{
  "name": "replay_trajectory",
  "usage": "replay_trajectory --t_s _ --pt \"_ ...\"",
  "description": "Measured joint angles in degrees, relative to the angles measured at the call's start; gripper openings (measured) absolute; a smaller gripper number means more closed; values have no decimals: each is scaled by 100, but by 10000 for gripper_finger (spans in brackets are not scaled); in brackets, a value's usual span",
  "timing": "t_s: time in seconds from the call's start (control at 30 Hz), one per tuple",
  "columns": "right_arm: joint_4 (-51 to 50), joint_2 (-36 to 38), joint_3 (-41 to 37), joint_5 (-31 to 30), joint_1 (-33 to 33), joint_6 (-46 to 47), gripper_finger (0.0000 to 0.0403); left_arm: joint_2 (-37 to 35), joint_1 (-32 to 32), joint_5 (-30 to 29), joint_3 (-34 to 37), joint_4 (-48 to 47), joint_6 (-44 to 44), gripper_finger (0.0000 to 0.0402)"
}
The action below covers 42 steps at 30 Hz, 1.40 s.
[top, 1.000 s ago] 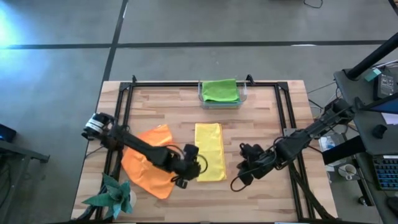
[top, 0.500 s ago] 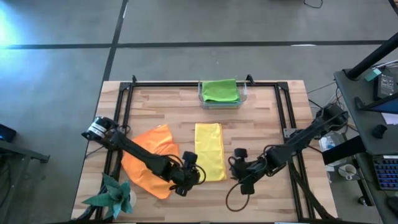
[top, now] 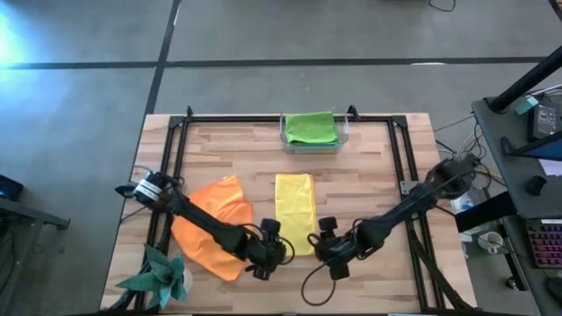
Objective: Fold microfiber towels
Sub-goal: Fold the yellow microfiber cloth
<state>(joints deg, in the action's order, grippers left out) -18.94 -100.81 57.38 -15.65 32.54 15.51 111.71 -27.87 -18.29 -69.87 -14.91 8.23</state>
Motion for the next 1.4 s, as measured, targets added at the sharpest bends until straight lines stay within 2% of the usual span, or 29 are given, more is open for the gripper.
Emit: replay_trajectory --t_s 0.3,0.7,0.8,1.17,1.3,1.4 --pt "-14 -426 350 -38 -176 49 165 241 6 -10 -1 286 31 176" --pt "11 -613 296 346 -260 160 155 241 86 -51 35 279 57 171" --pt "-9 -613 296 388 -257 206 155 241 97 -72 42 273 57 147" --pt "46 -610 148 540 -347 320 138 248 154 -116 66 255 55 10" --pt "51 -600 108 552 -435 521 117 248 177 -110 63 338 286 8" --pt "21 -600 126 534 -451 527 83 246 196 -78 63 373 350 7"
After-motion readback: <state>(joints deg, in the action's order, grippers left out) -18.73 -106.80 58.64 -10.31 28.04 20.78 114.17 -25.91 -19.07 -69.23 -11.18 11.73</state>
